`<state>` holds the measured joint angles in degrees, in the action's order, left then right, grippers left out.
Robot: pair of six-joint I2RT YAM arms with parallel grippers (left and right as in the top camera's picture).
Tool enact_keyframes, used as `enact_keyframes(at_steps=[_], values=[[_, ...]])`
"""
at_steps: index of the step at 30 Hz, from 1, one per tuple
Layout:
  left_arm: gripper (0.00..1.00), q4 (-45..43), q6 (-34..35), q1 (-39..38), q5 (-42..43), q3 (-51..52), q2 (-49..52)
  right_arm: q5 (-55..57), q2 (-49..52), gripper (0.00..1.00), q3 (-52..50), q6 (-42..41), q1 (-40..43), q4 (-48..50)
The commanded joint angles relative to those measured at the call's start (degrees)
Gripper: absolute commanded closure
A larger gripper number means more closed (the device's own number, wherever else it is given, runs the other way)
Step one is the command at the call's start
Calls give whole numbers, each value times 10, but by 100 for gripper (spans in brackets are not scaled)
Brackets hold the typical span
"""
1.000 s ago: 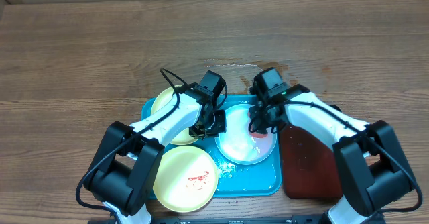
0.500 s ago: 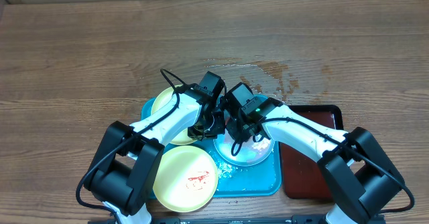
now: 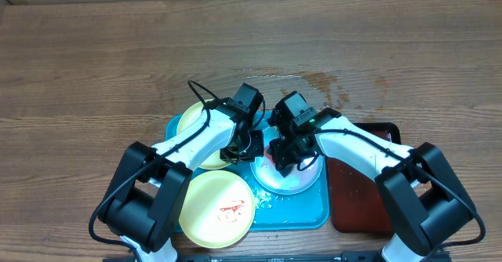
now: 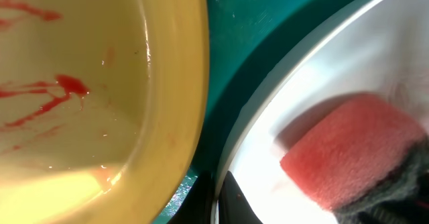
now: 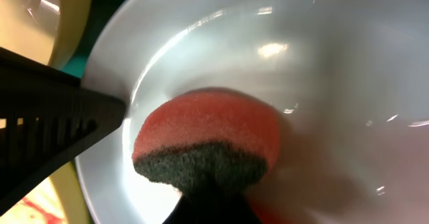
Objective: Clean dirty plates on tray and stack at the side
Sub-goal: 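Scrub the white plate surface with the sponge in the right gripper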
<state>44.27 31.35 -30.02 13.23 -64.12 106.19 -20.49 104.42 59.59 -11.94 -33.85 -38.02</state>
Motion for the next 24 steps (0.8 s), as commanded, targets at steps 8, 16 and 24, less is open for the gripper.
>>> enact_keyframes(at_steps=[8, 16, 24], values=[[96, -10, 1, -4, 4, -9, 10, -161, 11, 96, -10, -93, -2, 14], [96, -5, 1, -4, 3, -9, 10, -80, 11, 96, -10, -240, -1, 71], [96, 1, 1, -4, 3, -9, 10, -29, 11, 96, -10, -290, 29, 21]])
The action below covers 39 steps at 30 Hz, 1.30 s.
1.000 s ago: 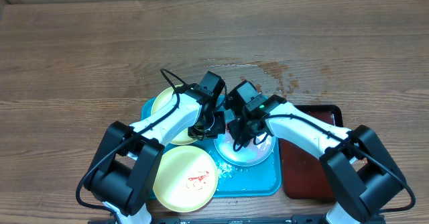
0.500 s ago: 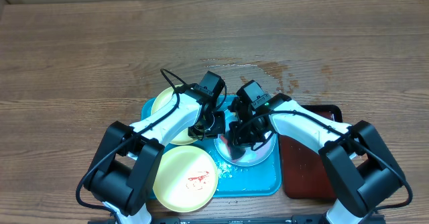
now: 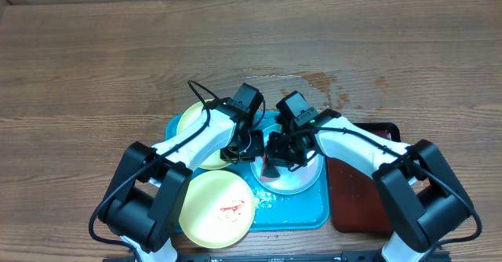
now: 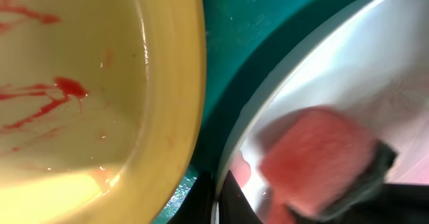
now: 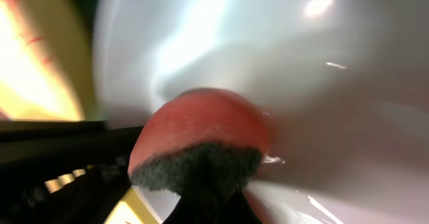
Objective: Clean dirty plates on tray and stack at the side
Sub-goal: 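Scrub the white plate surface with the sponge in the right gripper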
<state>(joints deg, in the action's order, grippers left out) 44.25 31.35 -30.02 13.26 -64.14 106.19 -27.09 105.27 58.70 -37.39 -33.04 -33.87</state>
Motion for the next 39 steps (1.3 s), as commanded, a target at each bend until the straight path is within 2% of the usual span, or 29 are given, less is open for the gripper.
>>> enact_keyframes(at_steps=[1, 6, 10, 23, 29, 33, 37, 39], values=[[96, 1, 1, -4, 3, -9, 10, 46, 3, 96, -2, -35, 26, -31], [96, 1, 1, -4, 3, -9, 10, 136, 3, 96, -2, -23, 61, -109], [96, 1, 1, -4, 3, -9, 10, 169, 3, 96, -1, 28, 78, -128], [96, 3, -5, -4, 3, -9, 10, 248, 3, 96, 29, 150, 72, -67], [96, 3, -5, -4, 3, -9, 10, 245, 2, 96, 54, 190, 71, -84], [96, 3, -6, -4, 3, -9, 10, 210, -9, 96, 68, 223, 62, -113], [96, 0, -12, -4, 3, -9, 10, 223, -36, 96, 105, 225, 40, -154], [96, 0, -12, -4, 3, -9, 10, 241, -62, 96, 163, 221, 19, -219]])
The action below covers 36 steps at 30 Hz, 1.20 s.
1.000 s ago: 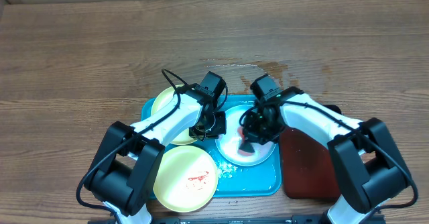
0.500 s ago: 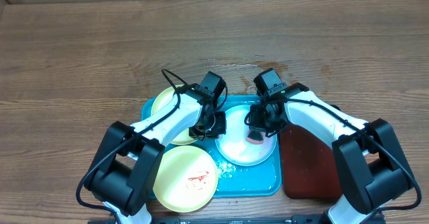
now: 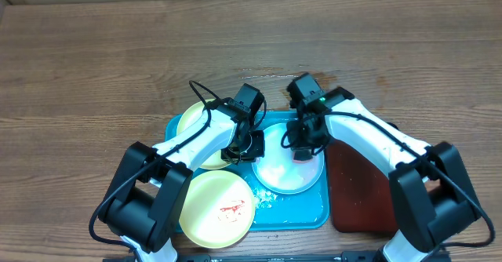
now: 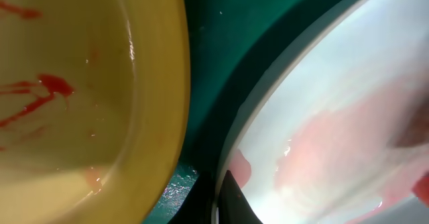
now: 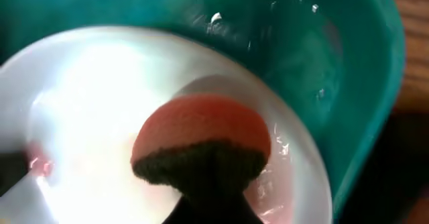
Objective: Clean dirty plates on tray and stack at the side
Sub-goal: 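Scrub the white plate surface with the sponge in the right gripper, then return the sponge with the right gripper to the brown tray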
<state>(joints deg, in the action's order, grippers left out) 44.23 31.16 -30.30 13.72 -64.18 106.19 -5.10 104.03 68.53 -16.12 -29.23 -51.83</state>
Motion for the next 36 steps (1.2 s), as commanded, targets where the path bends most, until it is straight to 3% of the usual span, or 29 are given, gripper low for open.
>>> enact_keyframes(at_steps=[1, 10, 15, 24, 36], values=[[96, -1, -10, -2, -1, -9, 10, 22, -56, 96, 82, 1, -21, -60], [96, -14, -9, -2, -1, -12, 10, 136, -97, 96, 143, -184, 7, -275], [96, -9, -10, -2, 12, -42, 9, 135, -97, 96, 128, -199, 45, -321], [96, 67, -16, -2, -7, -160, 9, 90, -97, 96, -21, -199, 103, -205], [96, 90, -16, -2, -12, -166, 9, 59, -97, 96, -162, -199, 216, -76]])
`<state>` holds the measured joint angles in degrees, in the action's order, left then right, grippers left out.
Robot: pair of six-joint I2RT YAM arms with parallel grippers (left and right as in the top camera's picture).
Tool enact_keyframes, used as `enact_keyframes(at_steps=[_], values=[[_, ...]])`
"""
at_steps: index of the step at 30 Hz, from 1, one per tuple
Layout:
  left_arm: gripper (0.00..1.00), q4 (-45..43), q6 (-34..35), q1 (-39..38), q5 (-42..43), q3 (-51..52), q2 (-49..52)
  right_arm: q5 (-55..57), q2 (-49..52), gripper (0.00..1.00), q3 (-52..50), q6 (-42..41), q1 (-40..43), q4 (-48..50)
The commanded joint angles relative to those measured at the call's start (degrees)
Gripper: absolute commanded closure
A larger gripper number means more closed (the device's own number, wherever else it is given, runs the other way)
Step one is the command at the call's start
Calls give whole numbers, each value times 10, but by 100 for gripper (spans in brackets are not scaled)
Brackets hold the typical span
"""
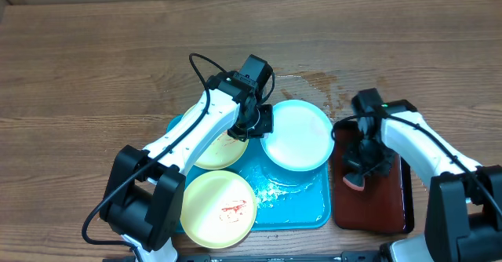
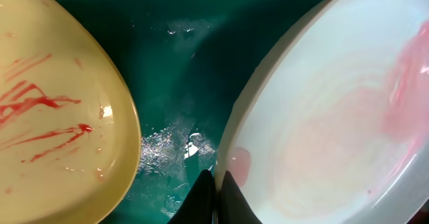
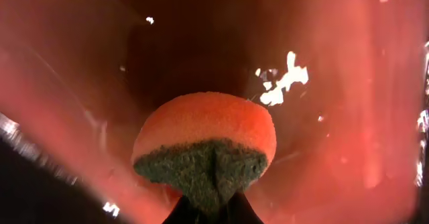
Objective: Clean dirty plates on tray and stack at the side
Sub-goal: 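Return the sponge with the right gripper to the brown tray, then lift the white plate with the left gripper over the brown tray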
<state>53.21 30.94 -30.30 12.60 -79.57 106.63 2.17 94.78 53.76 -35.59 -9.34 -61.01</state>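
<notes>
My left gripper (image 1: 260, 122) (image 2: 216, 184) is shut on the left rim of the white plate (image 1: 296, 135) (image 2: 322, 110), which sits over the back right of the teal tray (image 1: 290, 201) (image 2: 181, 83), with a faint pink smear on it. A yellow plate streaked with red (image 1: 212, 146) (image 2: 53, 117) lies just left of it. A second yellow plate with a red mark (image 1: 217, 209) sits at the tray's front left. My right gripper (image 1: 359, 173) (image 3: 214, 184) is shut on the orange sponge with a dark scouring side (image 3: 204, 140), low over the dark red tray (image 1: 372, 203) (image 3: 322, 83).
The teal tray is wet, with droplets and crumbs near its front. A wet patch (image 1: 325, 85) darkens the wooden table (image 1: 94, 66) behind the trays. Both trays stand near the table's front edge.
My right gripper has left the white plate and carried the sponge to the dark red tray. The white plate, held by my left gripper, now sits farther back and right on the teal tray.
My left gripper held the white plate's rim while my right gripper pressed the sponge on the plate's middle, then its left side, then its back right. Now the sponge is over the red tray and the plate has shifted back.
</notes>
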Motion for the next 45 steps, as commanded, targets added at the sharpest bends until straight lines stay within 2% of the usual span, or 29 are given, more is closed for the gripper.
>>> enact_keyframes(at_steps=[1, 5, 6, 7, 9, 11, 15, 21, 27, 33, 38, 45], values=[[96, -1, -14, -2, -1, -12, 5, -23, -5, 96, -27, -4, 20, 33], [96, -1, -14, -2, -1, -13, 5, -52, -5, 96, -71, -4, 20, 89], [96, -1, -14, -2, -1, -13, 5, -57, -5, 88, -78, -4, 20, 98], [96, -1, -14, -2, -1, -13, 5, -58, -5, 38, -84, -4, 20, 103], [96, -1, -14, -2, -1, -13, 5, -58, -5, 17, -84, 0, 20, 102], [96, -1, -14, -2, -1, -13, 5, -57, -5, 5, -80, 4, 20, 98], [96, -1, -14, -2, 1, -13, 5, -57, -7, 0, -54, 11, 20, 73], [96, -1, -14, -2, 1, -13, 5, -30, -10, 0, 46, 18, 20, -16], [96, -1, -14, -2, 1, -13, 5, -10, -10, 0, 134, 74, 20, -58], [95, -1, -14, -2, 1, -13, 5, 8, -10, 0, 228, 80, 20, -111], [96, -4, -23, -2, 5, -13, 5, 8, -13, 0, 325, 76, 20, -168], [96, 7, -33, -34, 4, -45, 5, 29, -16, 0, 516, 90, 20, -256]])
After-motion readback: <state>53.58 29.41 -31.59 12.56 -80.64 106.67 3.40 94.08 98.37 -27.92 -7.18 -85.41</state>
